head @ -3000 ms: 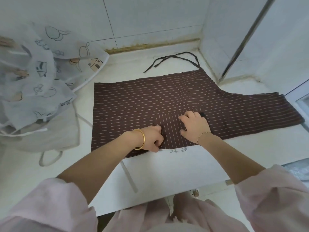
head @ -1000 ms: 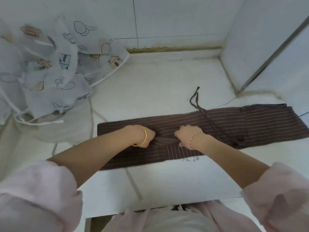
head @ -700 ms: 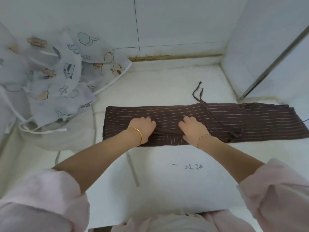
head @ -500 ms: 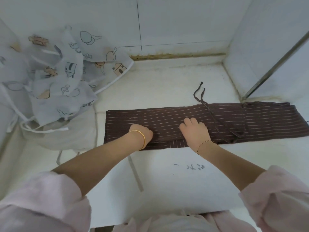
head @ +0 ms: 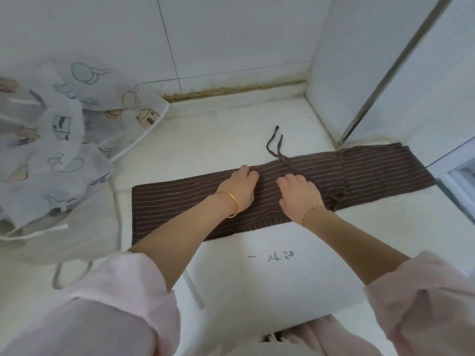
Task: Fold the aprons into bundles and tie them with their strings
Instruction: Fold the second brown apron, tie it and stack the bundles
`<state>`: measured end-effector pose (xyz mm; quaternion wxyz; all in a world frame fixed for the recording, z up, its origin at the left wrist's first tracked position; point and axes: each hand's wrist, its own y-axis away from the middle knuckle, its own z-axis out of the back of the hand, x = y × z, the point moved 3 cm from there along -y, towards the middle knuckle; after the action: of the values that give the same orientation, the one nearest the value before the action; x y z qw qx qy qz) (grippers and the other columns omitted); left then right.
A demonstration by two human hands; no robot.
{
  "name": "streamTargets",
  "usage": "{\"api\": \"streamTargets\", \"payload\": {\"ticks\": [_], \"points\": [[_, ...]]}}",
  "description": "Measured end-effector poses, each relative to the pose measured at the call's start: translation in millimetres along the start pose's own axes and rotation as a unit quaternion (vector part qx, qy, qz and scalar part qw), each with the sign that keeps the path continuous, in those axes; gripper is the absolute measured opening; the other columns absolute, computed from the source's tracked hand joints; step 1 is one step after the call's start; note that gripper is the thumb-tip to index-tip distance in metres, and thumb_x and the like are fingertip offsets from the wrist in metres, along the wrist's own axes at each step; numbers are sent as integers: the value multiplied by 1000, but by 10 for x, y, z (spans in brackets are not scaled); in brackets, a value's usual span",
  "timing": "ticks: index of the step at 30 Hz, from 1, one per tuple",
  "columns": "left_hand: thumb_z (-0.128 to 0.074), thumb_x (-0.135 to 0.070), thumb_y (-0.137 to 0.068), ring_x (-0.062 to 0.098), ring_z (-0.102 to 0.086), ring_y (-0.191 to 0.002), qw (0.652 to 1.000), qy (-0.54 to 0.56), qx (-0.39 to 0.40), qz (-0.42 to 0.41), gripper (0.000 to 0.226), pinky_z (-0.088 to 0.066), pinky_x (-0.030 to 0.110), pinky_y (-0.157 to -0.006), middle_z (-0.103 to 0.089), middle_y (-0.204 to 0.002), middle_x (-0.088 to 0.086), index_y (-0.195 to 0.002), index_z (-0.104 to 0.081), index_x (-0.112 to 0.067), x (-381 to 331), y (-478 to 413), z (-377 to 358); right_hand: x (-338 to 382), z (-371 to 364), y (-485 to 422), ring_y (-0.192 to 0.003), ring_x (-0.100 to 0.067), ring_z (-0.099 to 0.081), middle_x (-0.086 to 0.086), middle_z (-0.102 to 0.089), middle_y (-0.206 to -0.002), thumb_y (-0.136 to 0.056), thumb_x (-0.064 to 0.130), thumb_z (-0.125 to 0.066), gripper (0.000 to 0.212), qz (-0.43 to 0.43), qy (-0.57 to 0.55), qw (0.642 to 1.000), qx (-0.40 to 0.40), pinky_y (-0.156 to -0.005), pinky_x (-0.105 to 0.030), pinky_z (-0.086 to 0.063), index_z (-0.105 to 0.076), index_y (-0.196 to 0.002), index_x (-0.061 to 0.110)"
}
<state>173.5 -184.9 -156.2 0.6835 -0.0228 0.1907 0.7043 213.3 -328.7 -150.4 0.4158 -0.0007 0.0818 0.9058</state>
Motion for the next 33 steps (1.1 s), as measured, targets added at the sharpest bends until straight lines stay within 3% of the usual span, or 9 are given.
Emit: {"api": "streamTargets", "payload": {"ticks": [6,9,12,14,17,20,23,28,33], "points": [[-60,-10,-85,30,-43,-116,997,-54,42,-32,69,-48,41,-92,-29,-134,14,-142,-21,-17,-363,-278,-130,-471,-89,289,-129,-41,-31,-14,-19,-150,-87,23,-55,74,-196,13,977,80,-94,-49,-42,-9,-146,19],[-67,-15,-81,30,-47,-112,988,-105,109,-31,73,-48,42,-92,-36,-130,14,-138,-22,-19,-433,-388,-127,-736,-61,448,-120,-42,-42,-19,-16,-152,-89,24,-51,78,-286,13,947,147,-84,-45,-46,-2,-149,16],[-75,-23,-75,30,-52,-109,972,-144,187,-16,77,-51,39,-88,-43,-125,12,-135,-26,-17,-487,-515,-70,-932,-24,592,-94,-29,-59,-13,-57,-115,-90,13,-48,44,-293,21,933,205,-77,-36,-49,-41,-133,7],[-68,-27,-82,24,-57,-95,971,-136,195,-3,59,-51,34,-77,-52,-109,8,-129,-38,-11,-570,-602,-12,-1006,-2,708,-86,-25,-60,-5,-61,-95,-91,8,-43,28,-241,48,929,277,-81,-32,-48,-59,-113,8],[-50,-33,-92,18,-54,-82,984,-128,124,-15,29,-44,29,-67,-54,-90,1,-111,-53,-12,-738,-662,87,-1006,3,828,-94,-26,-59,-3,-56,-96,-94,15,-37,27,-182,33,911,370,-88,-34,-45,-61,-107,13],[-53,-50,-88,17,-54,-82,982,-89,149,-74,34,-45,28,-68,-57,-93,1,-95,-50,-16,-1010,-591,5,-1085,37,779,-87,-25,-58,-3,-57,-95,-95,32,-46,23,-221,-26,937,271,-76,-33,-48,-57,-104,15],[-61,-63,-76,18,-49,-90,969,-114,187,-112,59,-46,32,-76,-45,-99,-1,-107,-44,-16,-1139,-480,-188,-1139,-9,650,-92,-22,-55,-6,-54,-103,-86,46,-58,45,-235,-65,962,126,-74,-31,-45,-47,-111,11],[-62,-39,-84,18,-47,-89,975,-94,161,-122,41,-48,31,-79,-48,-111,6,-110,-44,-14,-1087,-495,-275,-1096,-228,673,-81,-21,-51,-8,-56,-108,-89,23,-55,34,-235,-127,950,160,-67,-29,-41,-39,-117,11],[-61,-13,-83,16,-49,-82,970,-61,213,-101,22,-43,23,-66,-48,-102,2,-97,-45,-18,-1110,-518,-143,-1198,-213,687,-97,-28,-60,-13,-57,-114,-89,4,-49,35,-226,-132,954,147,-71,-31,-40,-37,-122,7]]}}
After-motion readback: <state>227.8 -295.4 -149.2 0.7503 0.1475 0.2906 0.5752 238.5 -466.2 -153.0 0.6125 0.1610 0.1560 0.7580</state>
